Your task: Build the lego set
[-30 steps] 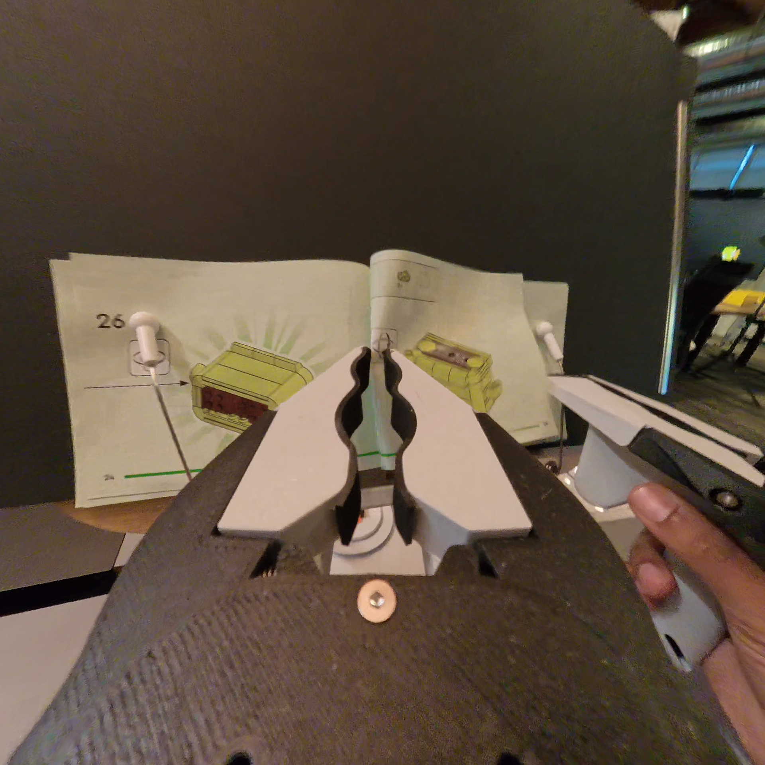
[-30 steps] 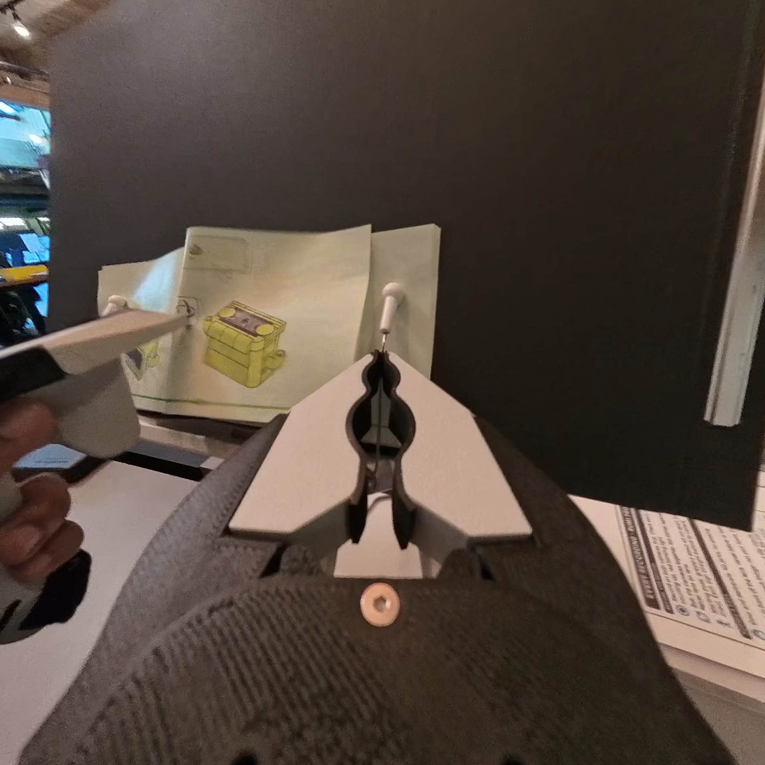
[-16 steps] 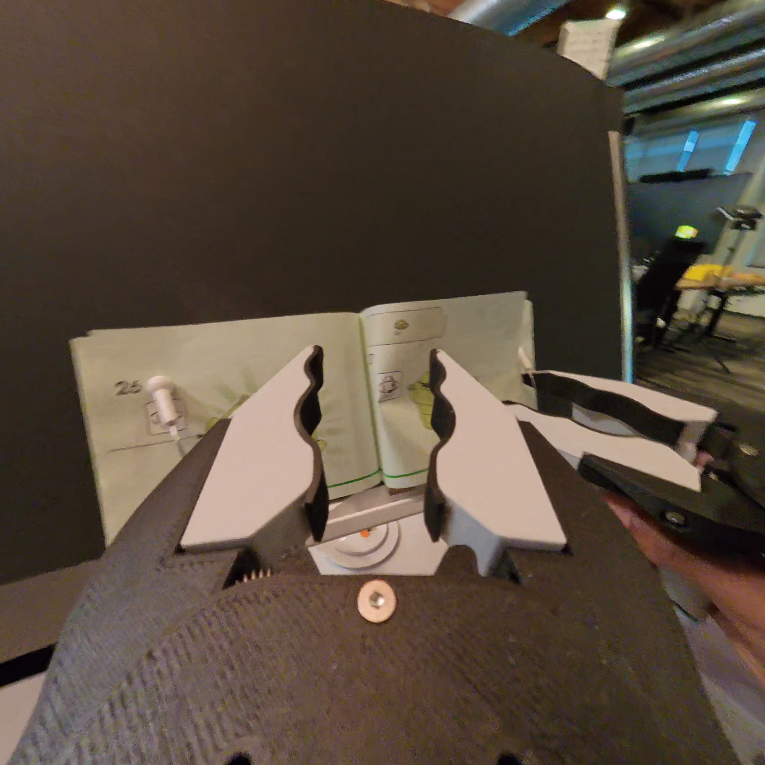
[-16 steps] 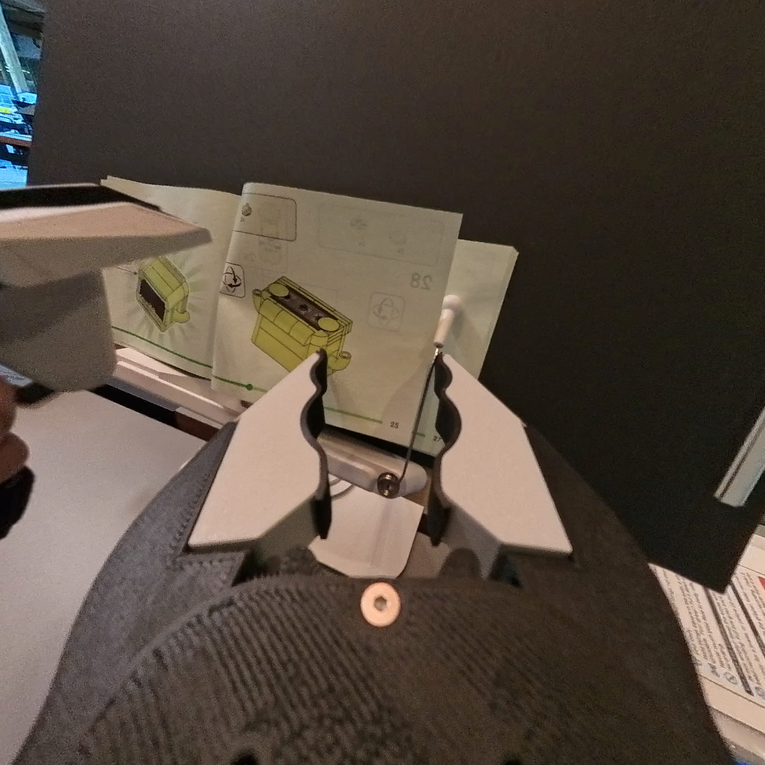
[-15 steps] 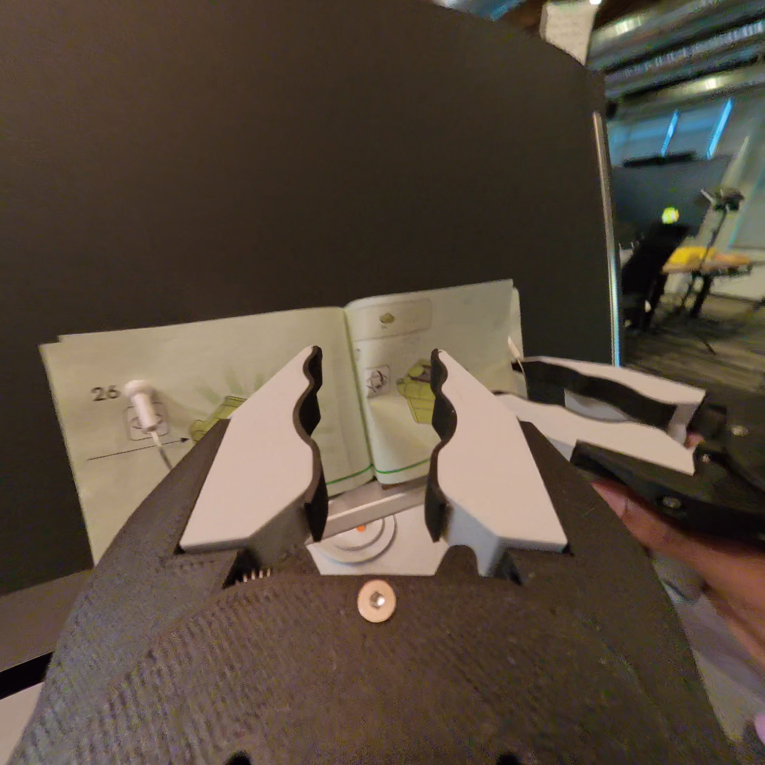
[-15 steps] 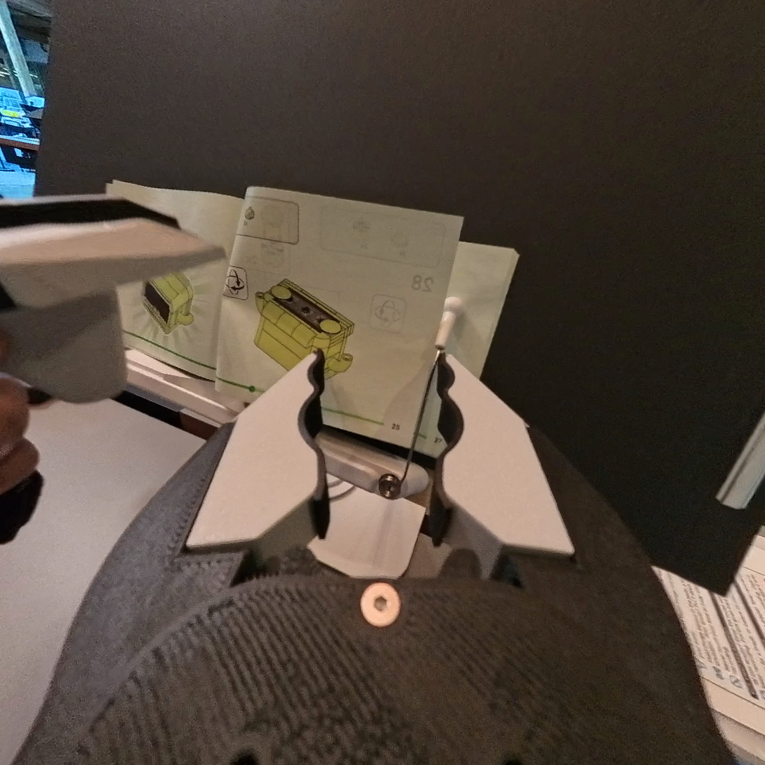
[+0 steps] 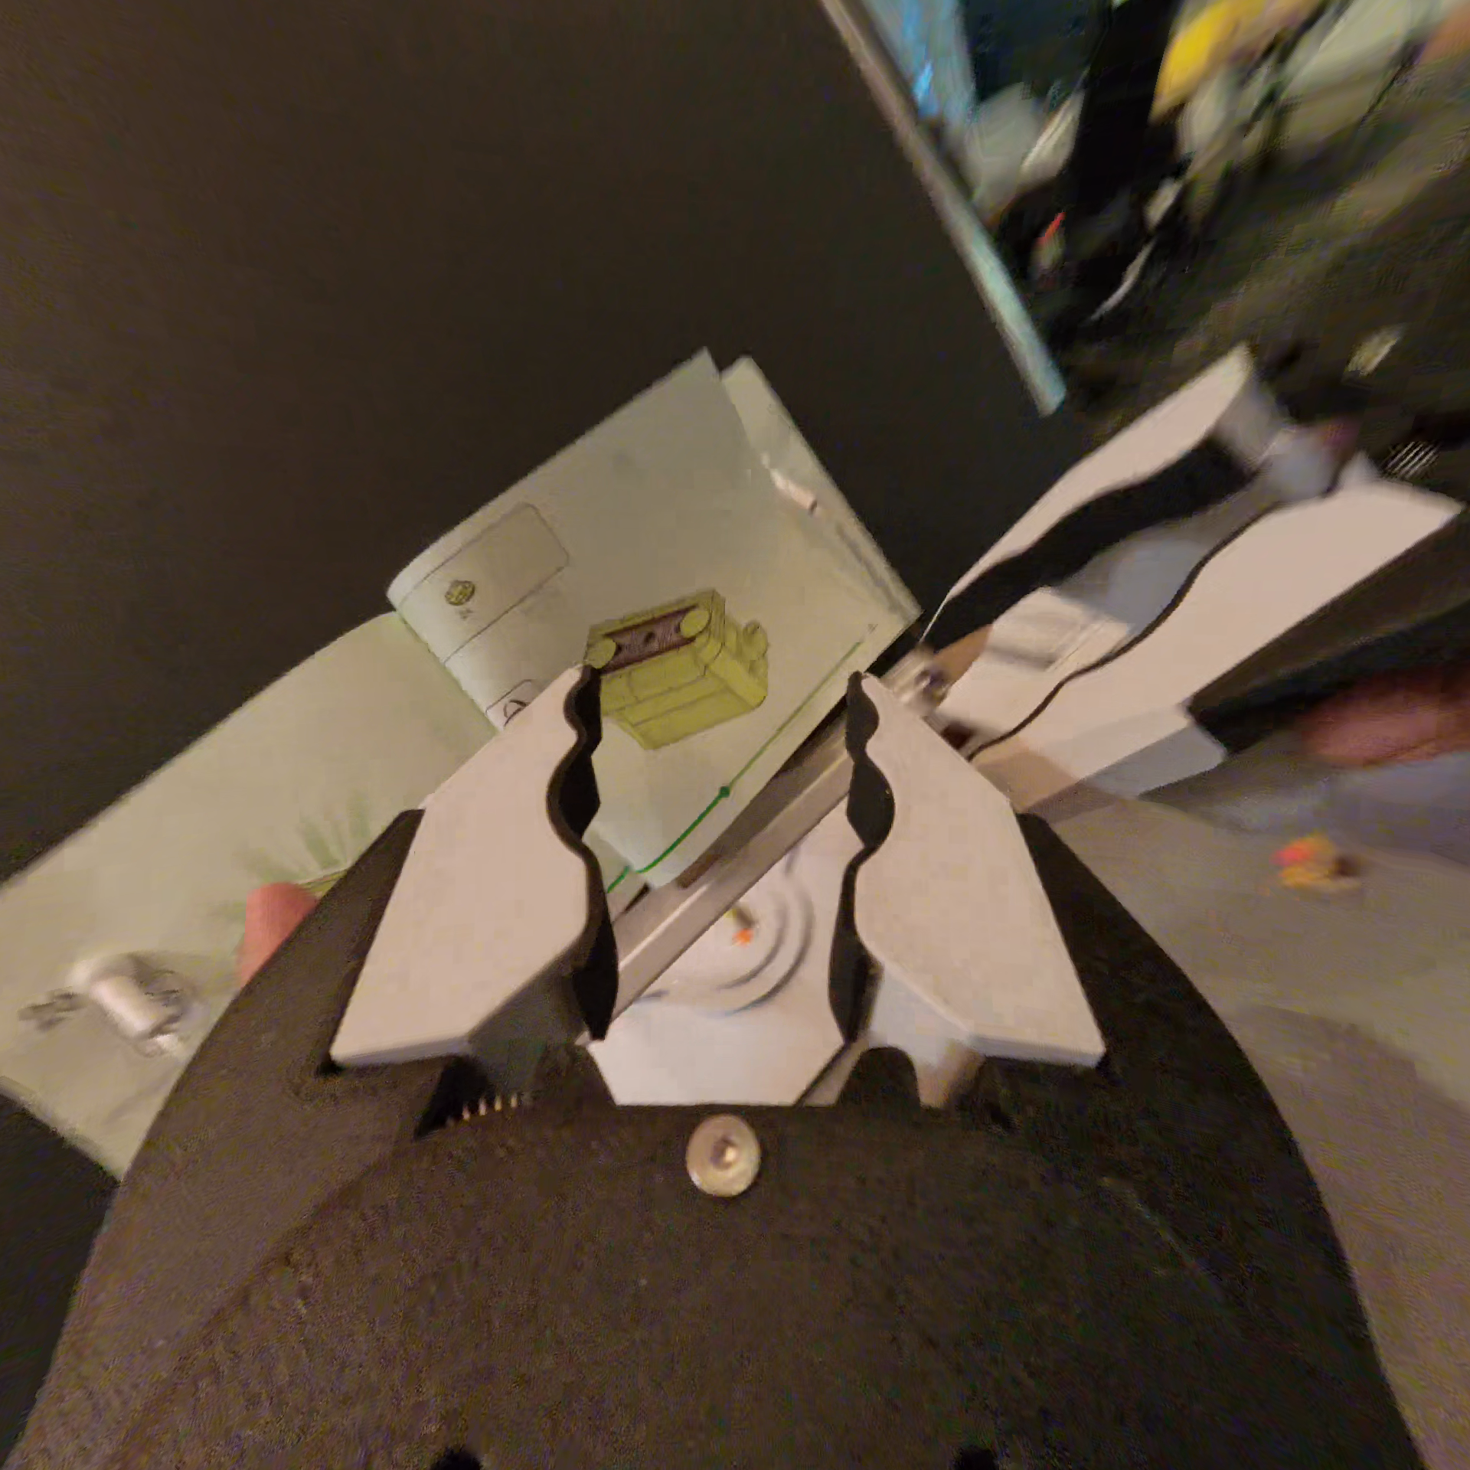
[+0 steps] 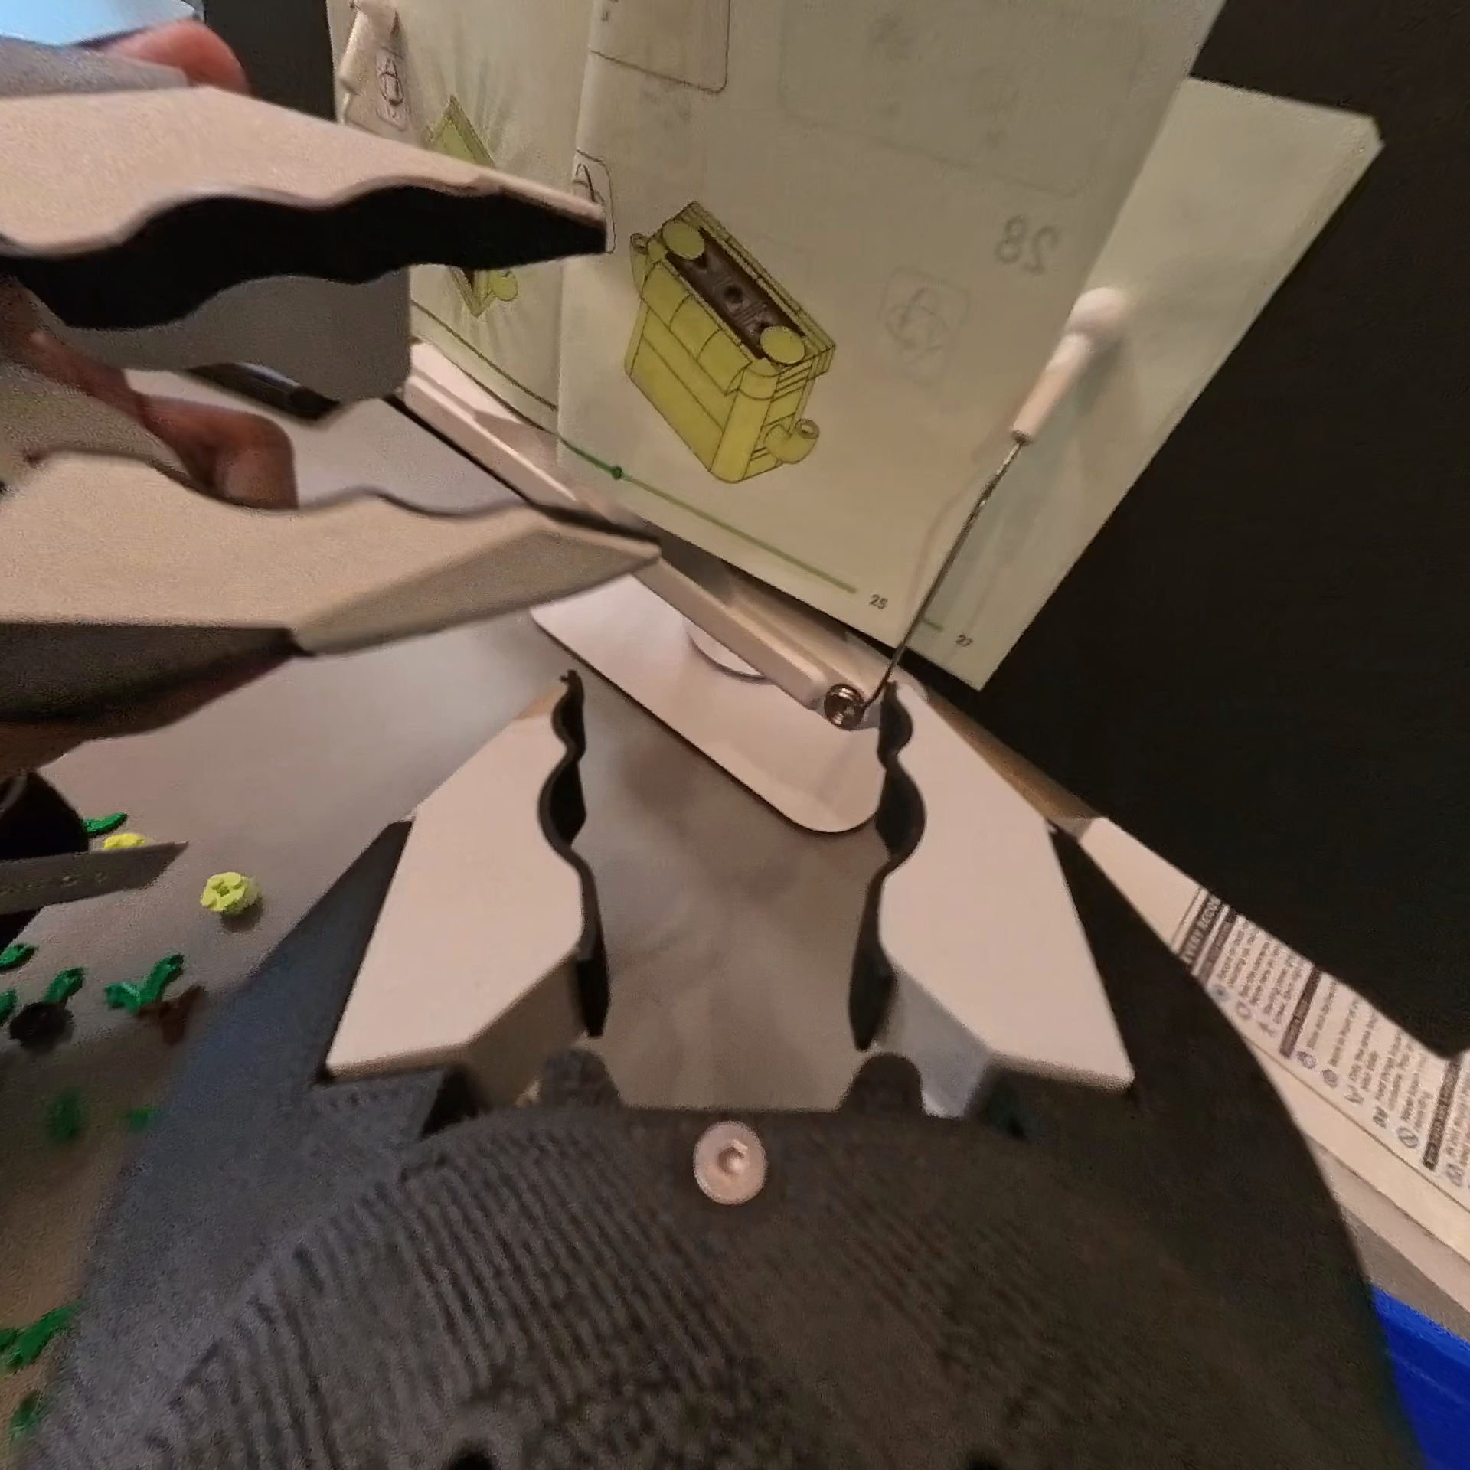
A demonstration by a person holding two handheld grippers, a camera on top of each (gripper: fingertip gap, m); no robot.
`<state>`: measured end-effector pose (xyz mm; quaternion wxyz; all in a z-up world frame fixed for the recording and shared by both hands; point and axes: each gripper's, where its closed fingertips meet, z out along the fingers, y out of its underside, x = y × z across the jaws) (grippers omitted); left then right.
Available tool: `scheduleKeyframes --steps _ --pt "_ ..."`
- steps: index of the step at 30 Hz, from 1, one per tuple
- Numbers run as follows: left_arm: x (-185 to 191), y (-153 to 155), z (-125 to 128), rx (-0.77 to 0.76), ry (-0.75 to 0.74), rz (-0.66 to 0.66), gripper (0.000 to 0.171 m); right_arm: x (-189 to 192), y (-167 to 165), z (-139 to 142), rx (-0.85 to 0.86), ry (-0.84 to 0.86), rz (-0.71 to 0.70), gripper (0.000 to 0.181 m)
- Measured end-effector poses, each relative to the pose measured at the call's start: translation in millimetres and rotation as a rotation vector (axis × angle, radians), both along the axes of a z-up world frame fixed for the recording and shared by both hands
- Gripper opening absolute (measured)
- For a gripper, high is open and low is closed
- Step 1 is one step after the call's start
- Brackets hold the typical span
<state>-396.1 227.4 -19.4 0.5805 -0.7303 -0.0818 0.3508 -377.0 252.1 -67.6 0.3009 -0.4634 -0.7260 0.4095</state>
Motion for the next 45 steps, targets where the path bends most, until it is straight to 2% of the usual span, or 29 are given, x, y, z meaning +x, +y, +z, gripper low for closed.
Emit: scheduleKeyframes --steps 2,5,8,12,14,15,19,24,26,27,29,31,33,35,36,38,39,40,42,43,45 --pt "-5.9 -1.8 -5.4 -0.102 0.111 0.093 0.061 -2.5 -0.5 -1.1 -0.002 0.003 -0.011 0.075" --pt "-0.3 2.9 -12.7 -0.189 0.173 0.080 0.052 0.6 0.7 1.7 0.006 -0.008 -0.020 0.072" --pt "-6.7 -1.2 -20.4 -0.301 0.273 0.143 0.051 6.9 -2.4 8.4 0.011 0.000 -0.001 0.068" --pt "-11.9 -2.6 -24.4 -0.373 0.421 0.217 0.047 8.2 -20.7 13.1 -0.115 0.001 0.072 0.059" --pt "-16.0 -6.4 -21.1 -0.374 0.451 0.267 0.037 1.5 -22.8 10.2 -0.188 -0.003 0.067 0.059" --pt "-17.5 -8.2 -19.9 -0.366 0.447 0.277 0.039 -2.8 -21.1 10.4 -0.227 0.002 0.050 0.060" --pt "-15.7 -17.7 -3.9 -0.255 0.439 0.278 0.032 -10.2 -19.1 21.9 -0.362 0.048 0.027 0.061" --pt "-1.7 -32.6 25.1 -0.037 0.413 0.193 0.036 -9.6 -39.7 54.3 -0.453 0.209 0.113 0.056" --pt "13.5 -38.9 35.9 0.045 0.399 0.081 0.037 -12.0 -40.6 61.5 -0.419 0.273 0.087 0.048" --pt "28.3 -42.4 46.3 0.110 0.413 -0.002 0.036 -13.6 -40.2 61.8 -0.383 0.292 0.067 0.048" --pt "45.7 -61.6 75.6 0.276 0.411 -0.061 0.036 -15.7 -44.6 59.0 -0.283 0.308 0.050 0.048" --pt "43.9 -83.6 94.8 0.378 0.366 -0.046 0.030 -16.3 -55.5 56.4 -0.191 0.322 0.064 0.048" --pt "19.6 -110.8 99.4 0.443 0.299 0.092 0.013 -22.4 -68.1 58.9 -0.126 0.356 0.068 0.043" --pt "-17.6 -137.1 83.3 0.491 0.153 0.268 0.015 -30.0 -90.9 58.8 -0.080 0.335 0.115 0.025" --pt "-32.5 -140.0 67.3 0.472 0.061 0.299 0.021 -32.2 -102.1 55.2 -0.031 0.295 0.158 0.023" --pt "-58.3 -140.3 29.9 0.399 -0.116 0.360 0.025 -42.0 -102.6 59.0 0.134 0.278 0.160 0.026" --pt "-67.4 -139.0 13.7 0.367 -0.182 0.387 0.038 -47.8 -100.0 70.2 0.216 0.324 0.162 0.029" --pt "-74.4 -139.5 1.6 0.353 -0.226 0.421 0.039 -53.2 -99.8 84.6 0.280 0.385 0.181 0.035" --pt "-77.7 -134.6 -6.1 0.371 -0.247 0.413 0.041 -60.6 -112.3 106.1 0.341 0.445 0.305 0.050" --pt "-77.8 -133.0 -5.8 0.397 -0.251 0.405 0.040 -63.3 -121.0 108.6 0.353 0.420 0.391 0.055" --pt "-78.4 -129.7 -4.6 0.439 -0.275 0.388 0.039 -65.9 -133.7 97.2 0.389 0.258 0.570 0.057"
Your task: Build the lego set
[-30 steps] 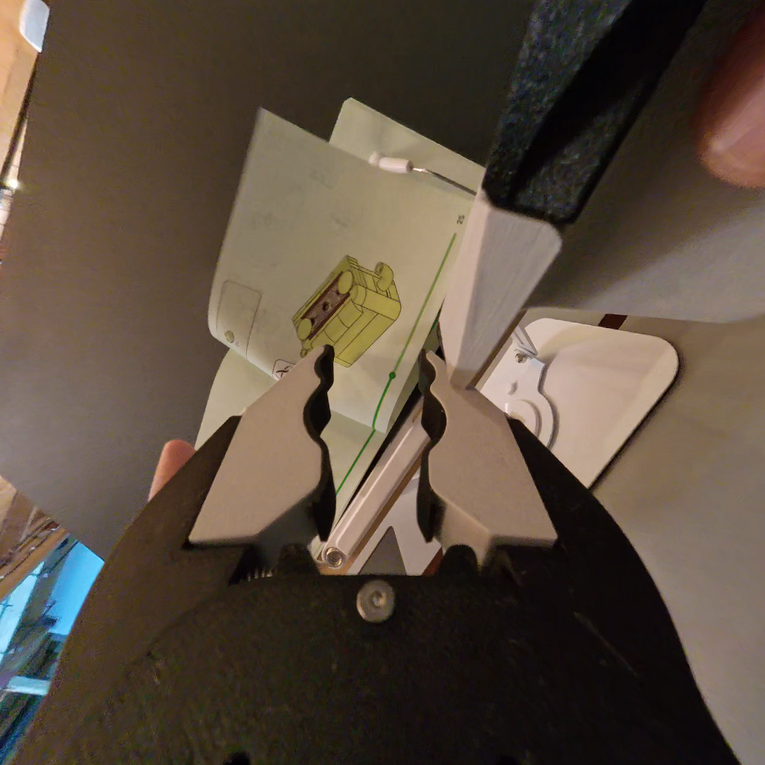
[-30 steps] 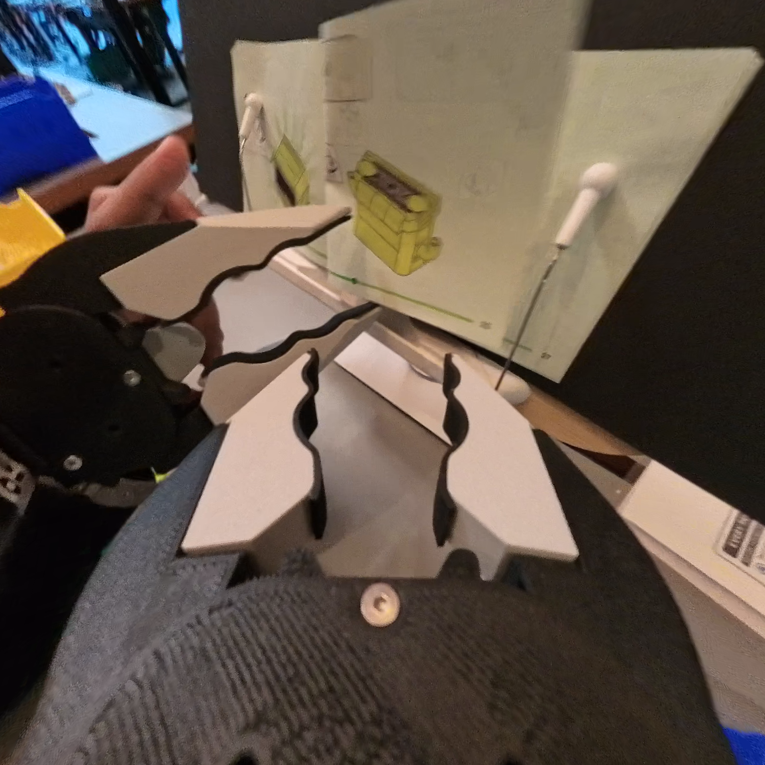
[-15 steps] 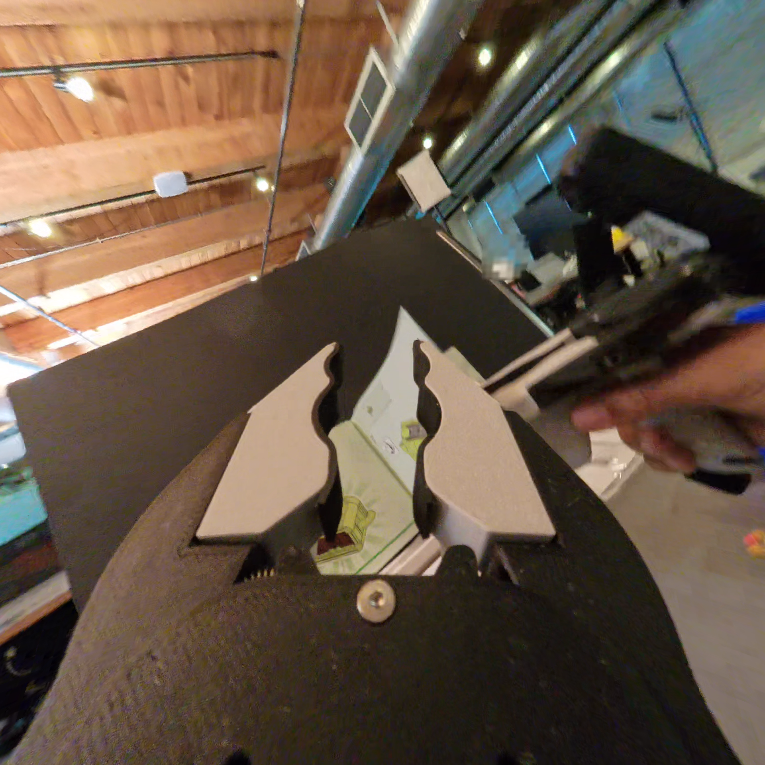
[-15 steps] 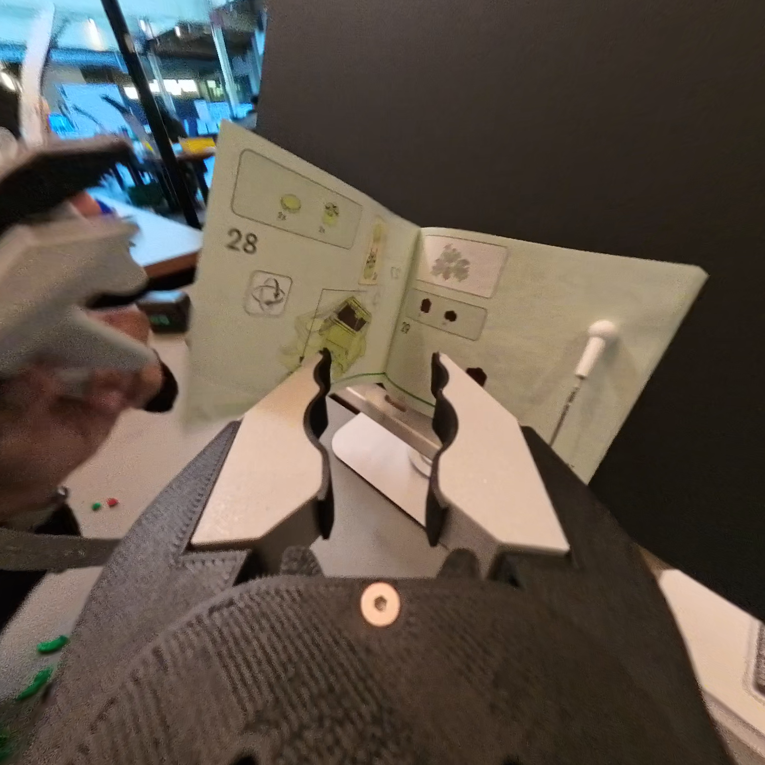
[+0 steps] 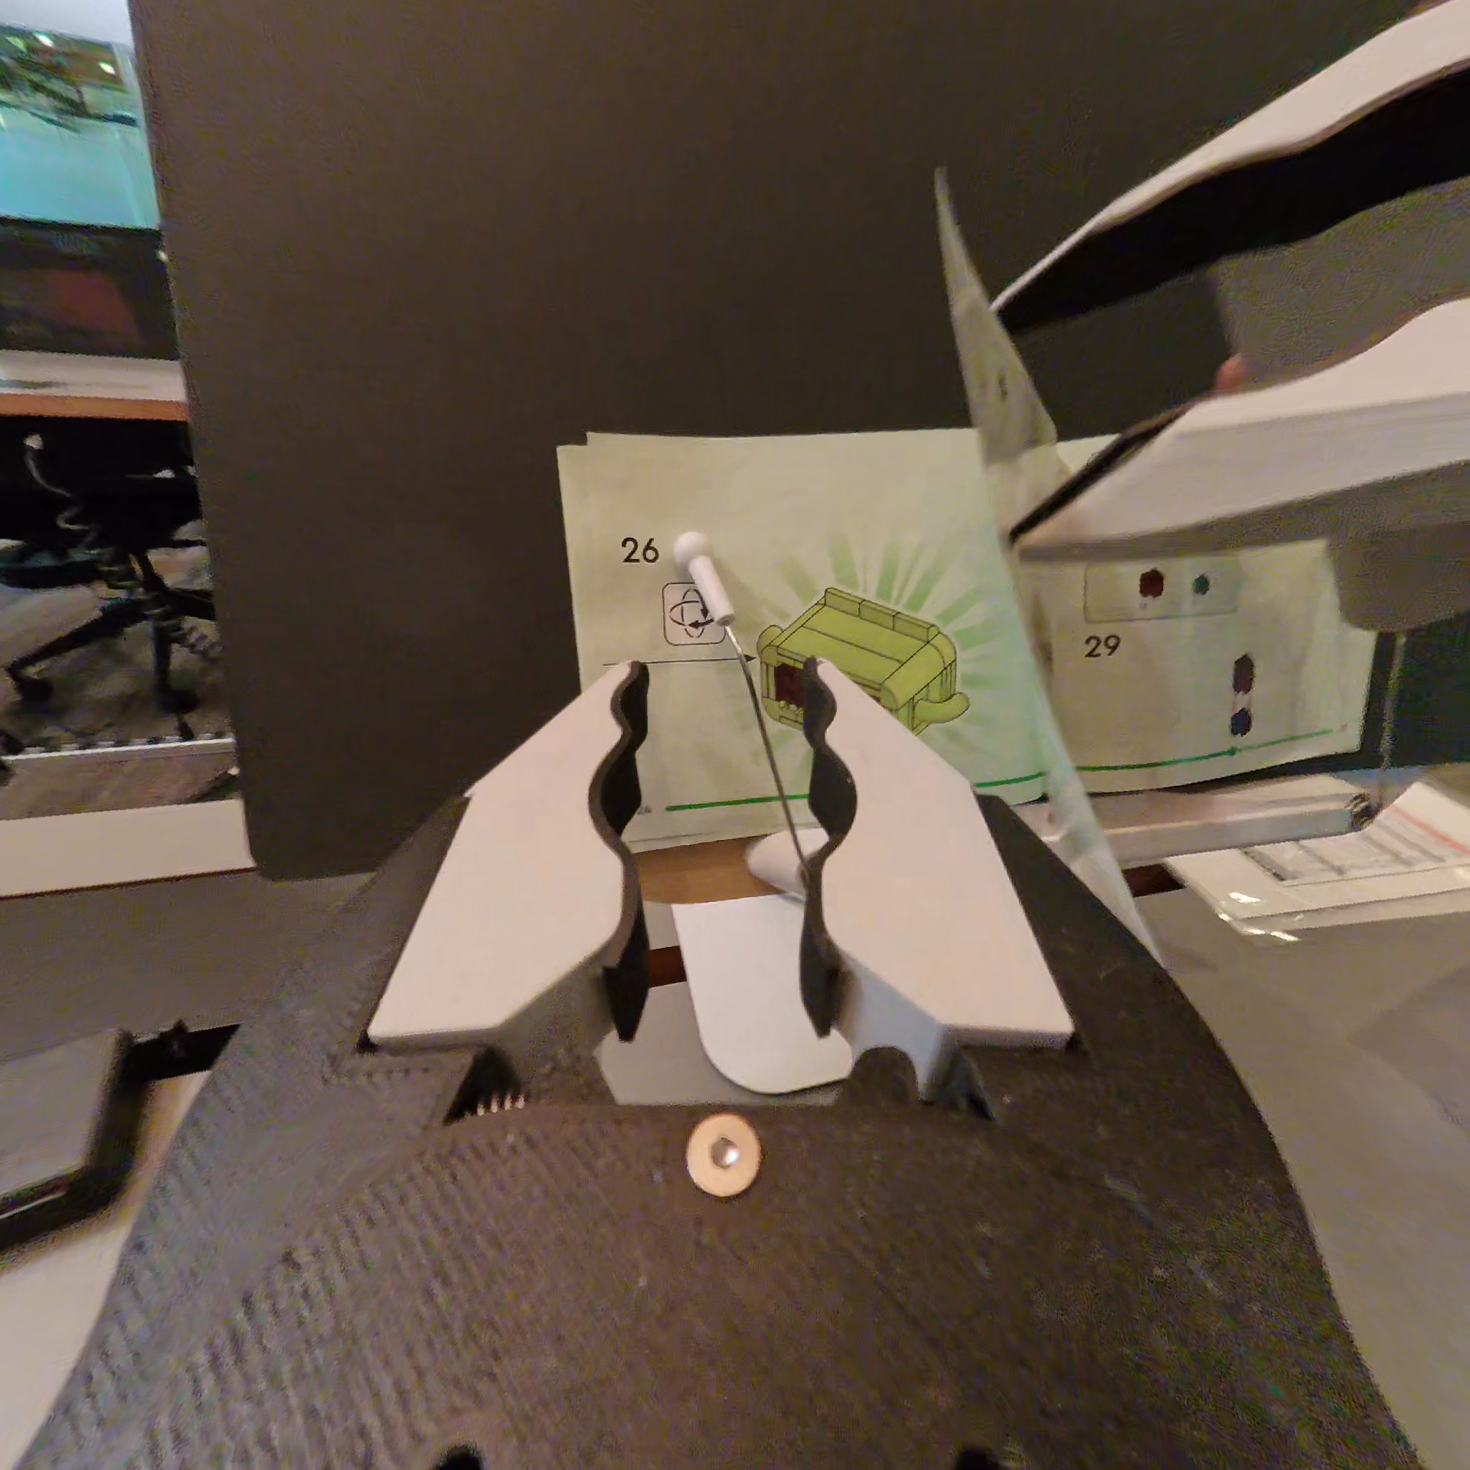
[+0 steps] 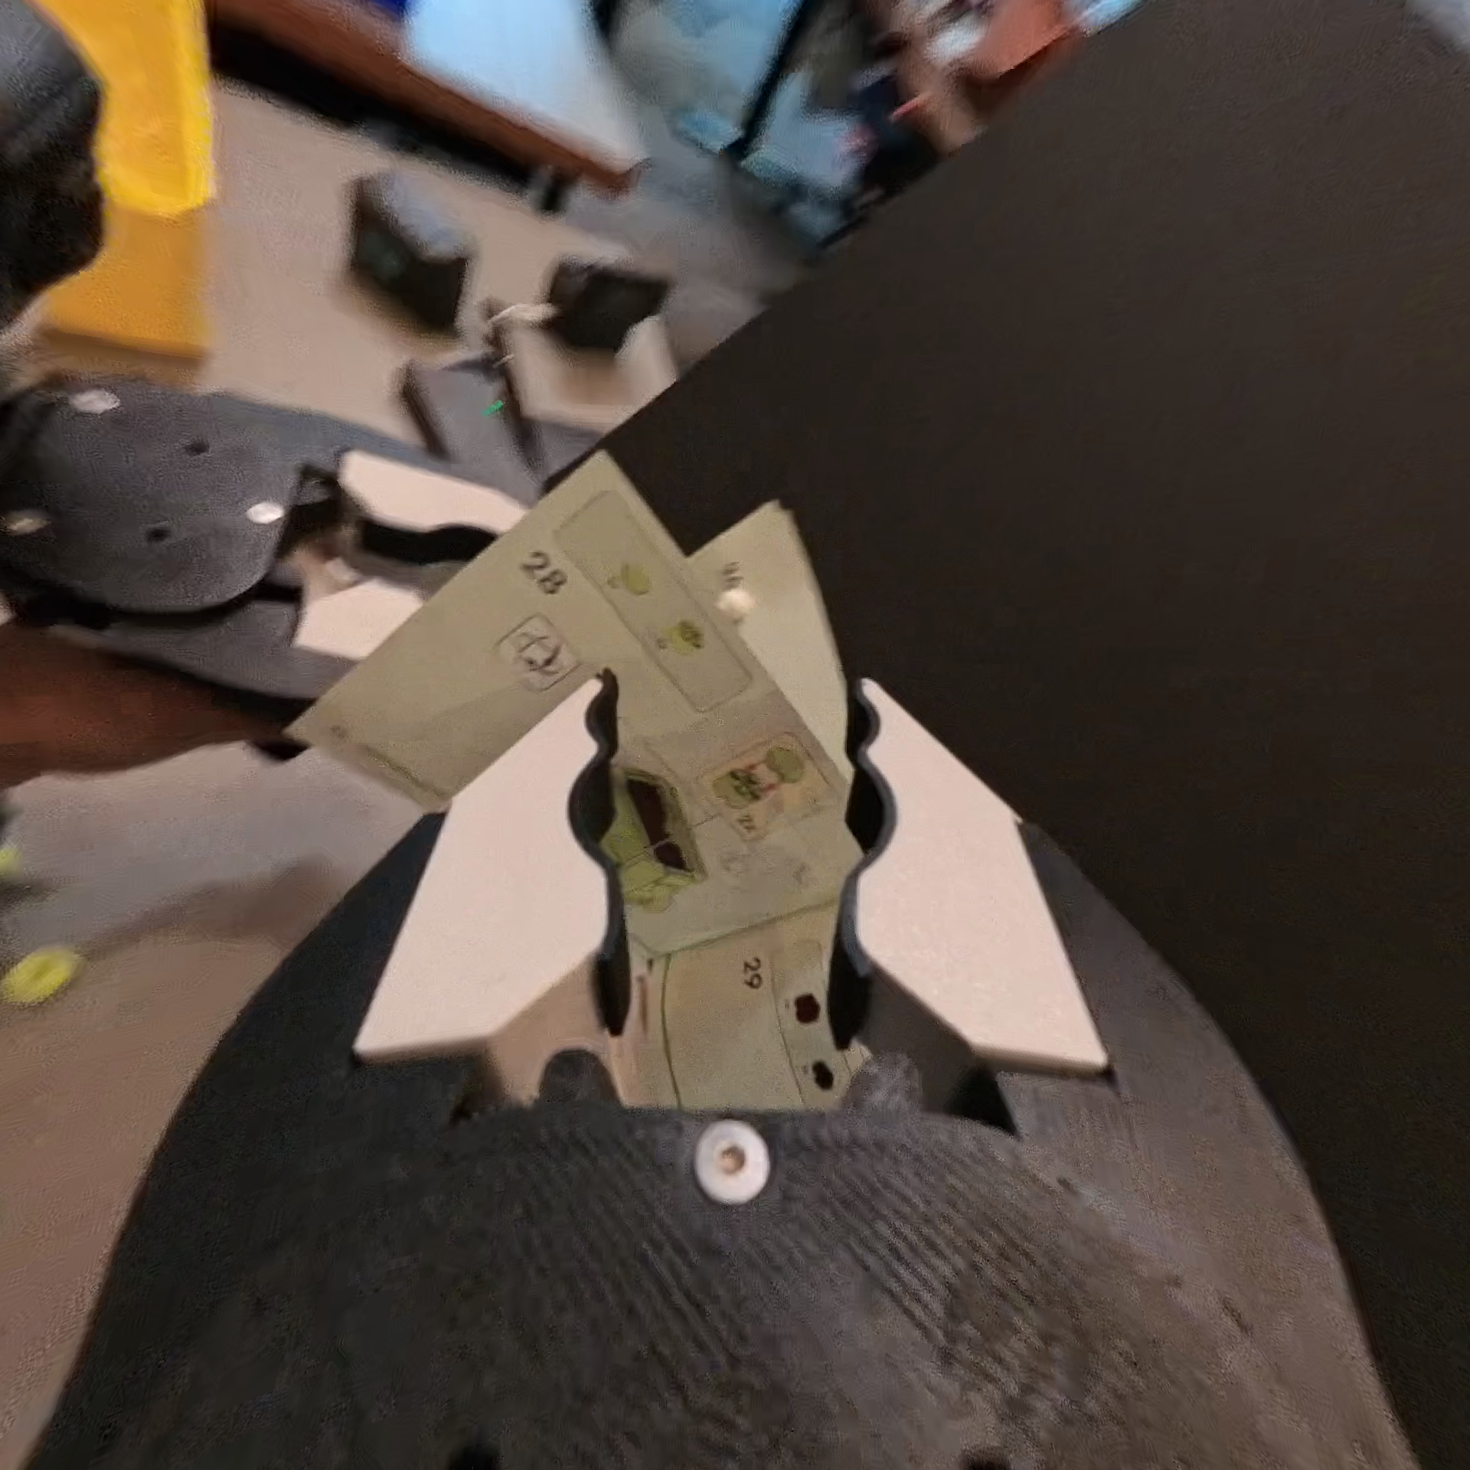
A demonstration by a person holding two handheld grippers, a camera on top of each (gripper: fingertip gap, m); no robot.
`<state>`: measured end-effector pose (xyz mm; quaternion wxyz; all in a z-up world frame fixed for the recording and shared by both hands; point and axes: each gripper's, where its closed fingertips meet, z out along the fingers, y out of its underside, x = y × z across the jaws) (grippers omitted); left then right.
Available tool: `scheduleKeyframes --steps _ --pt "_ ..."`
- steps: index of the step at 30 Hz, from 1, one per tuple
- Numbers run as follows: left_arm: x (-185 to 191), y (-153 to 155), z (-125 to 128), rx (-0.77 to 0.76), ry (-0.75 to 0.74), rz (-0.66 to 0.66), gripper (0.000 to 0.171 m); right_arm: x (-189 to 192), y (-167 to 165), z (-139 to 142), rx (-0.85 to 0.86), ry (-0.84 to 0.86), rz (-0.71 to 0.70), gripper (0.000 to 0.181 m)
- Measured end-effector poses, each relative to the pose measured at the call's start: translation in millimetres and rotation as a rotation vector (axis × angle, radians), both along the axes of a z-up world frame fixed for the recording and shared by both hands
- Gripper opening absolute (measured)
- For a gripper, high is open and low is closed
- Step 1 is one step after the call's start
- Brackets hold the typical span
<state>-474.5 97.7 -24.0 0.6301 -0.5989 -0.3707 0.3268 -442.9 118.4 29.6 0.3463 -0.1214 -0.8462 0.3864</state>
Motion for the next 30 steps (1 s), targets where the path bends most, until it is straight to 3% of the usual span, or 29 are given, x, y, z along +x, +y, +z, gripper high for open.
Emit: scheduleKeyframes --steps 4,5,7,8,9,11,18,24,26,30 --pt "-5.8 2.3 -7.4 0.027 -0.057 -0.008 0.032 -0.8 -2.6 -18.9 0.137 -0.329 0.068 0.043" --pt "-7.0 0.3 -6.7 0.039 -0.048 -0.001 0.027 -2.4 -2.7 -18.3 0.142 -0.359 0.063 0.039" --pt "-7.5 0.1 -6.3 0.069 -0.050 -0.021 0.026 -7.6 1.9 -16.1 0.168 -0.349 0.043 0.006" --pt "-8.0 -0.3 -6.1 0.082 -0.053 -0.027 0.025 -11.7 6.4 -14.5 0.185 -0.319 0.026 0.000" --pt "-7.9 0.0 -6.0 0.088 -0.055 -0.036 0.023 -15.0 10.8 -13.0 0.192 -0.289 0.007 0.000" --pt "-3.7 7.6 -6.4 0.093 -0.064 -0.104 0.002 -19.1 18.6 -9.5 0.172 -0.253 -0.031 0.000" --pt "-0.7 -4.4 -7.4 0.115 0.018 -0.051 0.001 -32.1 50.8 10.4 0.016 -0.053 -0.208 0.000" --pt "13.0 4.8 -1.6 0.038 0.163 -0.110 0.001 -33.5 27.2 4.6 -0.001 0.021 -0.126 0.000" --pt "16.1 10.4 -0.4 0.010 0.186 -0.127 0.001 -31.3 10.3 -1.7 0.018 0.032 -0.056 0.000" --pt "14.1 13.8 -2.2 -0.034 0.175 -0.117 0.002 -38.0 -2.9 -12.0 0.100 0.080 -0.050 0.000"
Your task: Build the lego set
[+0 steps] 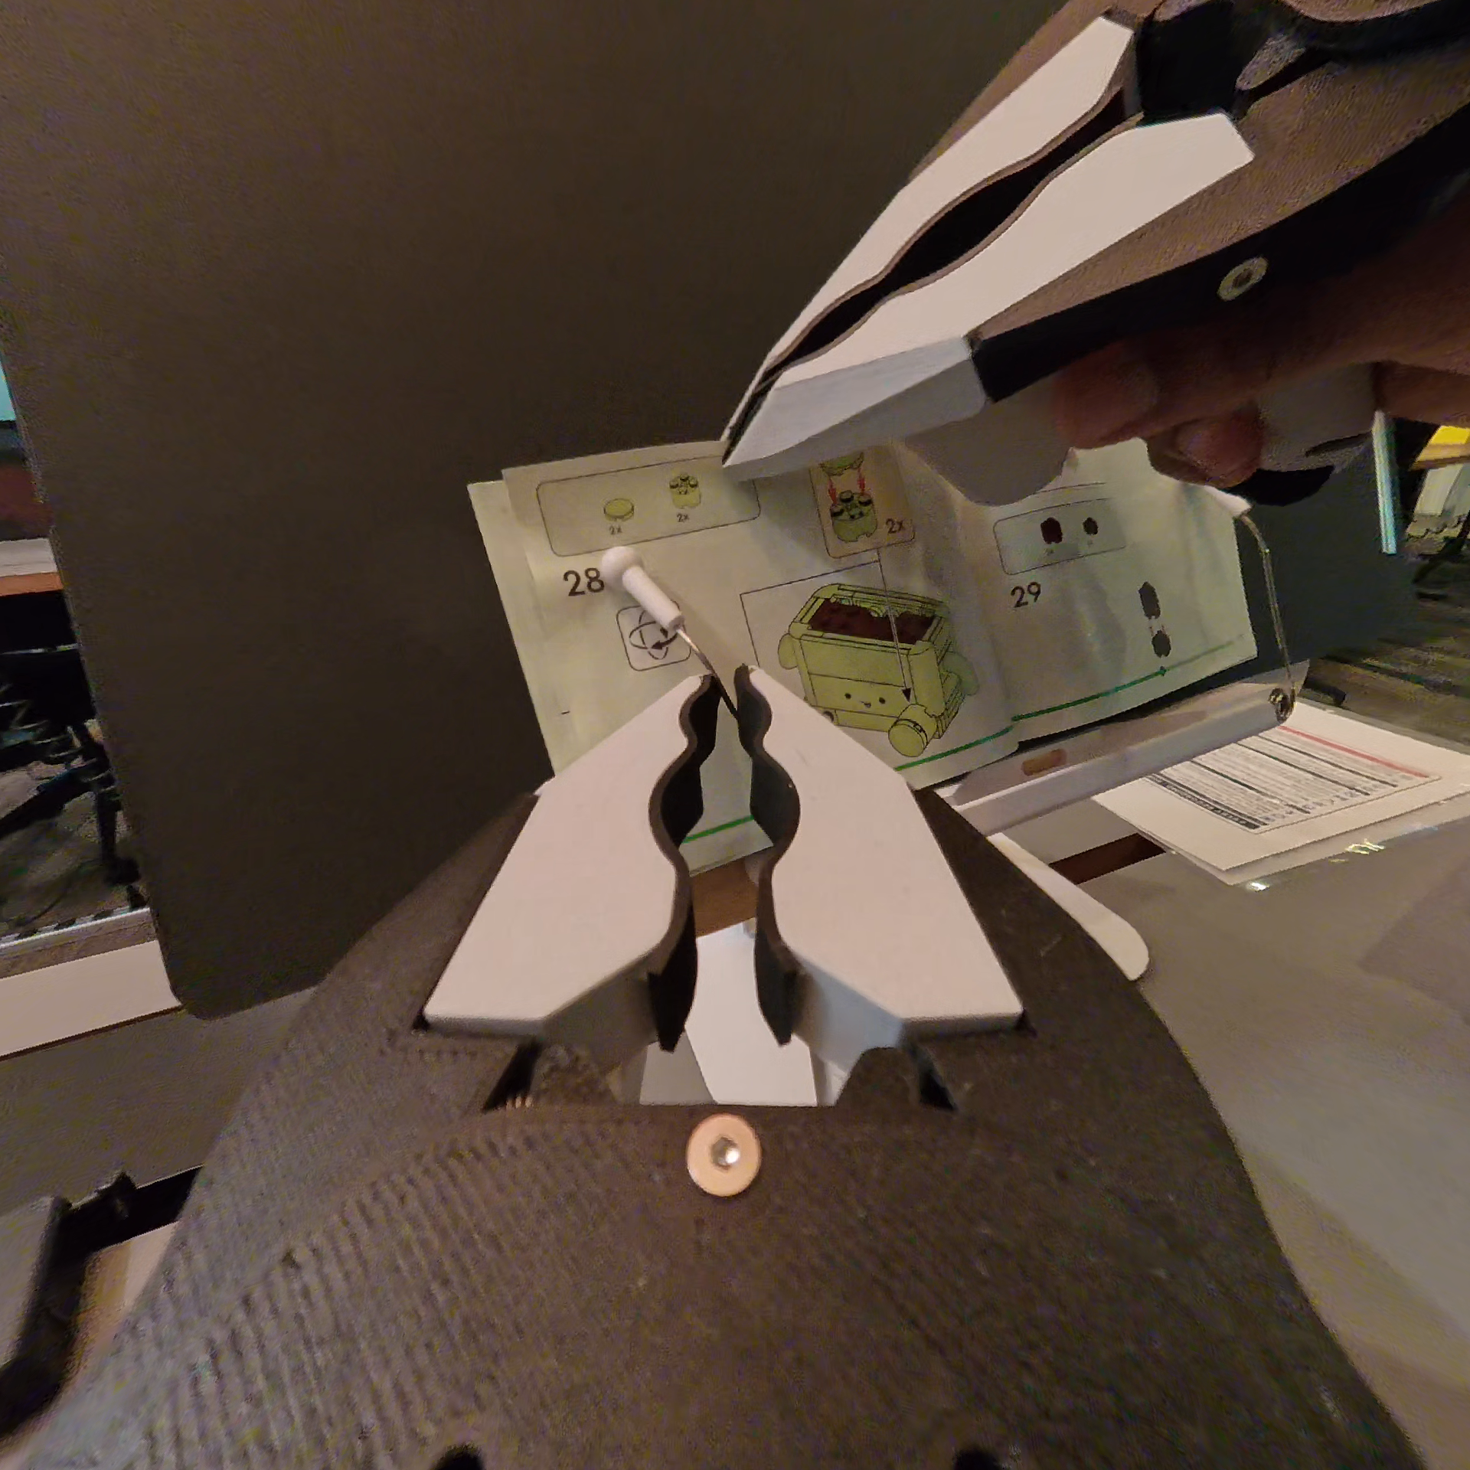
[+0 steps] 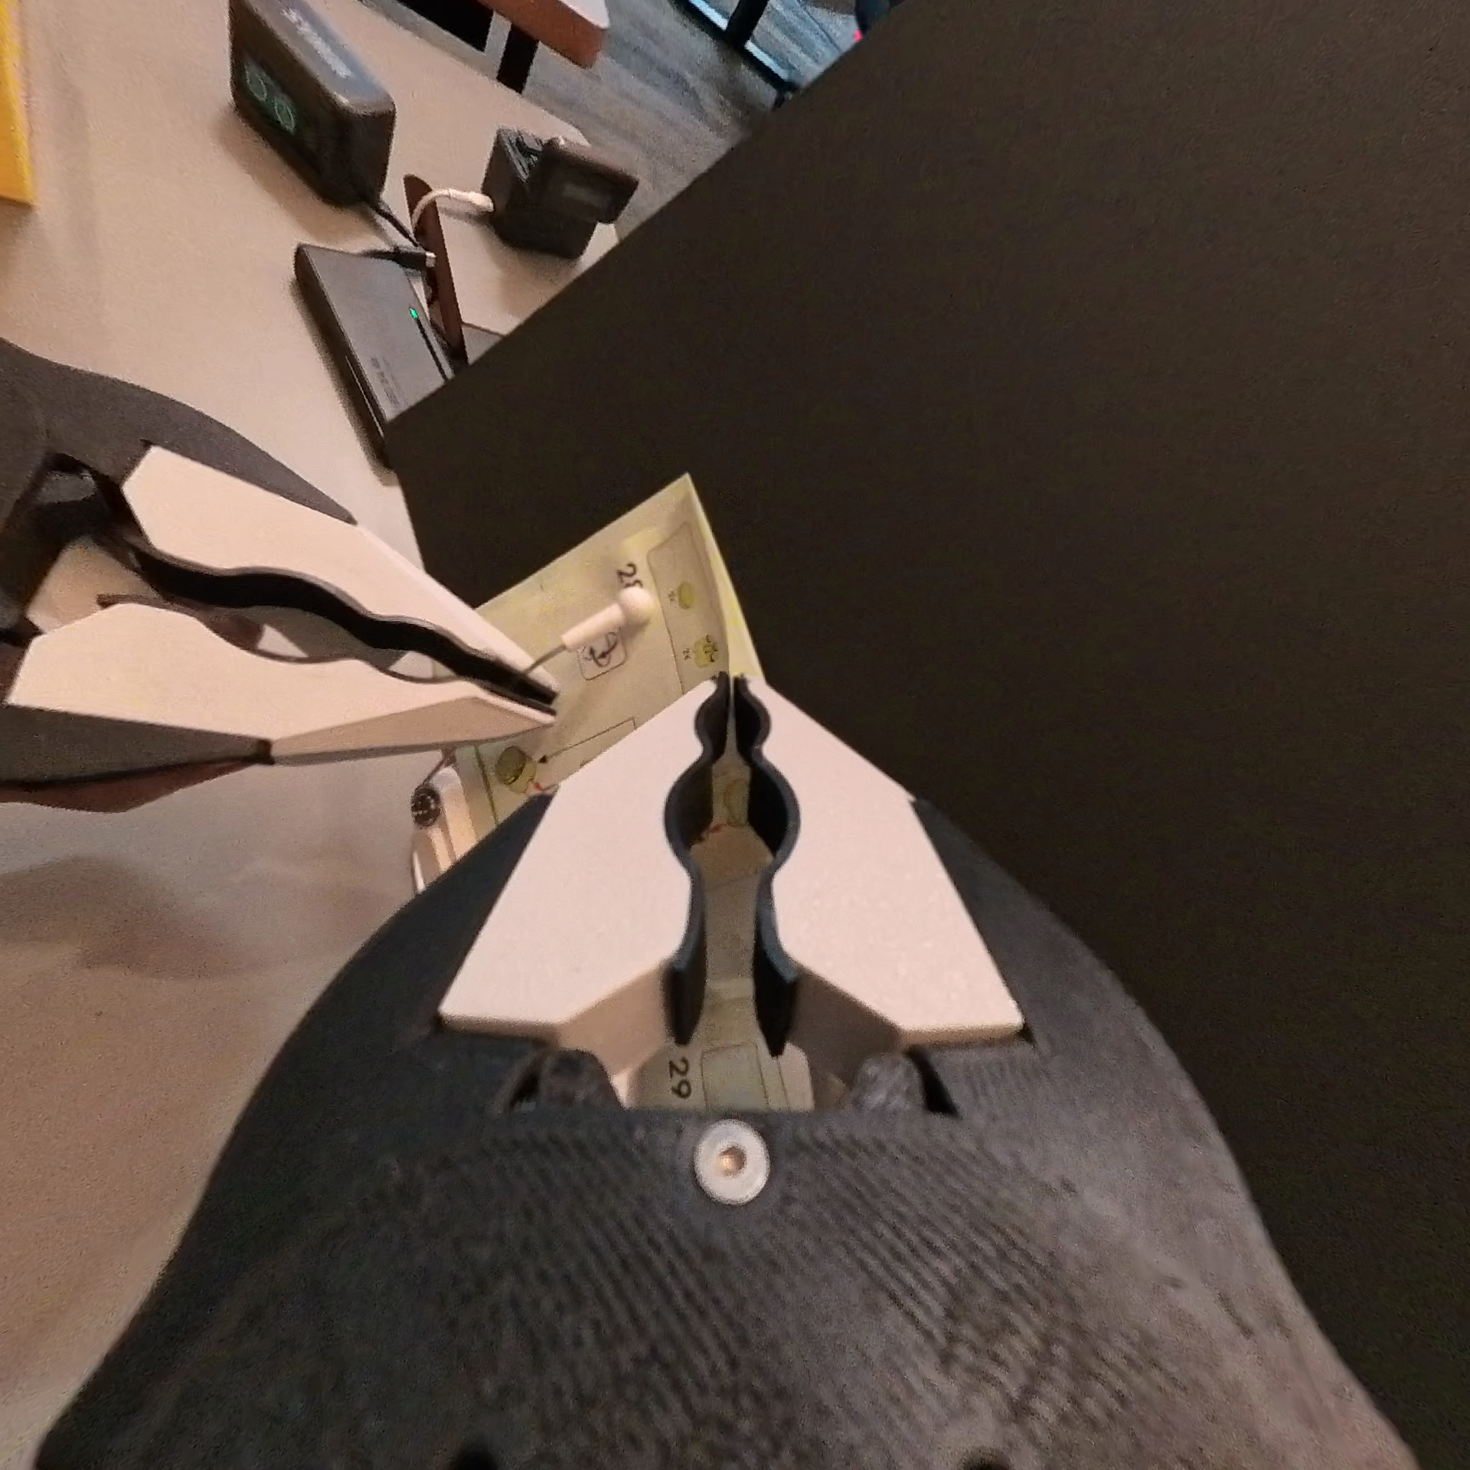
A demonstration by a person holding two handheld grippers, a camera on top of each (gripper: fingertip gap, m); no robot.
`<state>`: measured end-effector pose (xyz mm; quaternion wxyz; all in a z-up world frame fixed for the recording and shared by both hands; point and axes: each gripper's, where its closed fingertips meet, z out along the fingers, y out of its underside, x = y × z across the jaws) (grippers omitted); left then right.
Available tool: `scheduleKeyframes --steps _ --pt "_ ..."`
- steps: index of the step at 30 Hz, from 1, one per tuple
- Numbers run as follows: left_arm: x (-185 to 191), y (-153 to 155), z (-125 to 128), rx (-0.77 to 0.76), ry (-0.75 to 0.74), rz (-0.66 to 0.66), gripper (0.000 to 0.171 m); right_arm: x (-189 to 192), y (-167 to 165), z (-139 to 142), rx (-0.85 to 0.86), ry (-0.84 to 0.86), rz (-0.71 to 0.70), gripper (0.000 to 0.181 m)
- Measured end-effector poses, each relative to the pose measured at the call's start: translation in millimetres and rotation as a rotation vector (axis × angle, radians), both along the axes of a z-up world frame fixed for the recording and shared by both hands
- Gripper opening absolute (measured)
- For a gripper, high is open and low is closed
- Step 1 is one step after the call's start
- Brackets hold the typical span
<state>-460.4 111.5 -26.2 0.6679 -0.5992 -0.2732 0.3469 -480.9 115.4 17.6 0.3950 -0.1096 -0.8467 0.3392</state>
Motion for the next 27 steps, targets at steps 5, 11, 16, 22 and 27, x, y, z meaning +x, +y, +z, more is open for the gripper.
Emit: scheduleKeyframes --steps 5,11,16,22,27 --pt "11.6 -15.2 27.4 0.101 0.153 0.060 0.014 -2.8 9.4 27.8 -0.108 0.152 -0.147 0.063" --pt "34.2 -40.3 72.7 0.191 0.212 0.019 0.003 104.3 23.1 58.1 -0.394 0.137 -0.233 0.071" --pt "66.6 -63.4 122.6 0.283 0.123 -0.088 0.017 237.6 25.5 30.6 -0.495 0.087 -0.227 0.065" --pt "144.3 -80.2 167.9 0.336 0.035 -0.234 0.000 345.8 56.2 -22.6 -0.543 0.048 -0.414 0.069" --pt "232.6 -46.3 105.4 0.159 -0.112 -0.517 0.000 405.4 64.4 -102.4 -0.508 -0.070 -0.419 0.046"
